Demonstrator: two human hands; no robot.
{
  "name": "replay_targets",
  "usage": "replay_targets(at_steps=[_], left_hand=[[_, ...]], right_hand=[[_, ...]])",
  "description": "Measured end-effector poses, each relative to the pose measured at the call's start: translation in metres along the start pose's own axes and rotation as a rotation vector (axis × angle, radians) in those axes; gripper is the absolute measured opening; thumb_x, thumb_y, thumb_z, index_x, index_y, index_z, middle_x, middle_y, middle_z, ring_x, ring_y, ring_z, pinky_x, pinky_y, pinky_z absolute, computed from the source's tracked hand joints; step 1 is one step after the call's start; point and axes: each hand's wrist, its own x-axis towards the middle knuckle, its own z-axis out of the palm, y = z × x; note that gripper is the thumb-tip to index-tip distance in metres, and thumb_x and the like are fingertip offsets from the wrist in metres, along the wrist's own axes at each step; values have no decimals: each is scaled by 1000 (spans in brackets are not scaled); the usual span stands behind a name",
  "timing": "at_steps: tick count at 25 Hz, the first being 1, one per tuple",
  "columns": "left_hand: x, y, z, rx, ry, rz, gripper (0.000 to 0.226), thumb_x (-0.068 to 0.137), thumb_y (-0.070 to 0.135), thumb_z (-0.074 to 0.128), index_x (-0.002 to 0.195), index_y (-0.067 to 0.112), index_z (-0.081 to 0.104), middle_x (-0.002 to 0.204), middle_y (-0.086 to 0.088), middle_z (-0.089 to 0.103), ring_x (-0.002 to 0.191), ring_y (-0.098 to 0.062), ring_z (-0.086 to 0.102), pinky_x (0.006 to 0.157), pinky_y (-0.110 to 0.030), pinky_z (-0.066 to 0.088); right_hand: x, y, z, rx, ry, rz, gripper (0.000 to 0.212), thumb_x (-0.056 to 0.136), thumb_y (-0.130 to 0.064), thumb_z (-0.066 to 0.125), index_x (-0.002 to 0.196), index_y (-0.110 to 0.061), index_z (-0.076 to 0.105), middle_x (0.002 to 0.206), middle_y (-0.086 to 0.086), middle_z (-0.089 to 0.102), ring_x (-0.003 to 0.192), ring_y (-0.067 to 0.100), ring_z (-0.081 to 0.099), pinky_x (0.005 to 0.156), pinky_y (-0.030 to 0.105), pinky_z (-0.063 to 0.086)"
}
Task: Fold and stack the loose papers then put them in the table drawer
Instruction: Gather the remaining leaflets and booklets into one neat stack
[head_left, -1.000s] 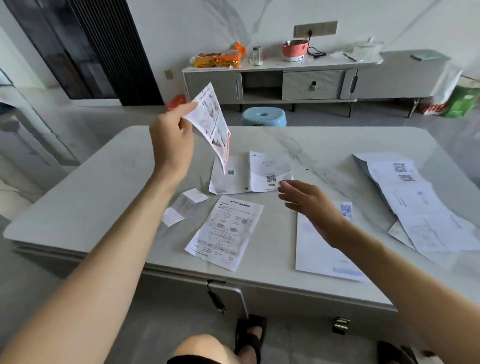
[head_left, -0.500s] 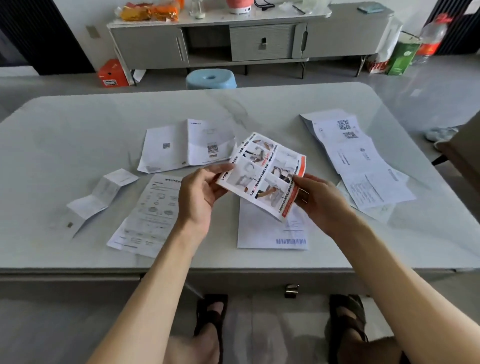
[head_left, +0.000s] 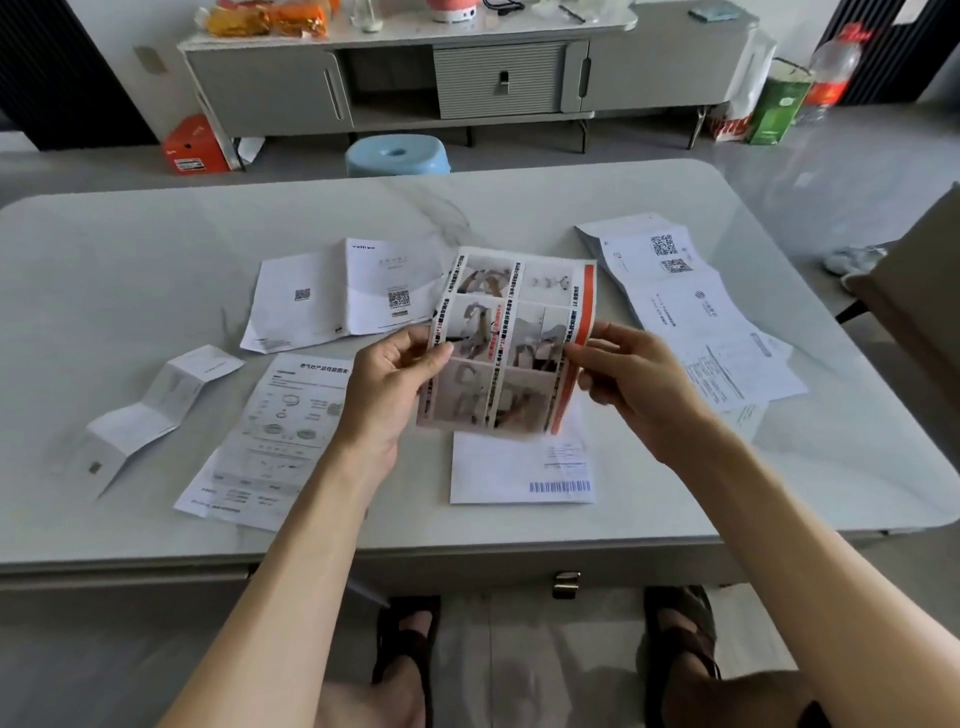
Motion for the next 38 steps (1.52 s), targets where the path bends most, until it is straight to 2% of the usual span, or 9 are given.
replay_targets(at_steps=[4, 6, 11, 13, 15, 19, 26, 31, 38], left_hand=[[3, -1, 0, -6, 87, -46, 5, 92, 21, 63, 91, 20, 68, 97, -4, 68, 83, -12, 63, 83, -25, 49], [2, -2, -3, -244, -22, -222, 23, 95, 27, 58, 105, 8, 66, 103, -11, 71, 83, -19, 68, 77, -29, 55], [0, -8, -4, -93, -51, -289, 27, 83, -7, 66, 107, 6, 64, 89, -8, 74, 70, -15, 71, 58, -20, 57], [-1, -13, -5, 3, -59, -286, 34, 80, -10, 68, 109, 7, 63, 88, -10, 73, 69, -16, 70, 62, -22, 58], [2, -21, -6, 158, -30, -233, 40, 75, -10, 72, 109, 10, 64, 87, -10, 71, 75, -21, 69, 74, -30, 60], [7, -34, 2, 384, 17, -151, 38, 70, -4, 79, 88, 27, 64, 81, -6, 72, 79, -25, 70, 85, -44, 58], [8, -43, 6, 631, 9, -130, 35, 73, 5, 81, 102, 17, 65, 83, -1, 72, 82, -21, 69, 69, -26, 50], [5, -43, 7, 744, -4, -107, 31, 77, 7, 78, 104, 14, 66, 87, -1, 72, 81, -16, 64, 55, -13, 35], [7, -49, 10, 774, -6, -77, 28, 73, 5, 80, 98, 12, 69, 84, -3, 70, 75, -15, 61, 56, -8, 36]], right_hand=[[1, -2, -2, -6, 15, -171, 25, 87, 10, 54, 91, -6, 73, 97, 8, 74, 94, 20, 69, 86, 28, 56], [0, -1, -3, -113, 1, -191, 31, 84, 13, 47, 81, -7, 70, 100, 7, 72, 93, 18, 66, 79, 27, 52], [4, 8, -5, -301, 41, -176, 34, 74, -1, 38, 73, -6, 72, 101, 4, 74, 98, 19, 66, 85, 33, 51], [3, 14, -5, -394, 96, -141, 31, 81, -12, 45, 81, -12, 77, 98, 0, 76, 95, 17, 70, 86, 34, 55], [1, 25, -3, -575, 186, -124, 19, 84, -15, 61, 92, -22, 76, 98, -3, 75, 86, 13, 72, 72, 29, 59], [2, 44, -2, -634, 326, -56, 38, 79, -7, 72, 114, -19, 67, 113, 6, 63, 82, 13, 69, 56, 14, 48], [9, 62, 2, -804, 294, -22, 39, 79, -10, 73, 117, -15, 69, 114, 8, 64, 90, 18, 68, 81, 40, 59], [9, 67, 6, -879, 276, -47, 44, 82, -8, 70, 125, -12, 65, 120, 8, 58, 94, 21, 64, 85, 40, 58], [9, 67, 10, -935, 289, -39, 48, 81, -1, 63, 127, -12, 63, 121, 10, 56, 111, 26, 56, 94, 34, 49]])
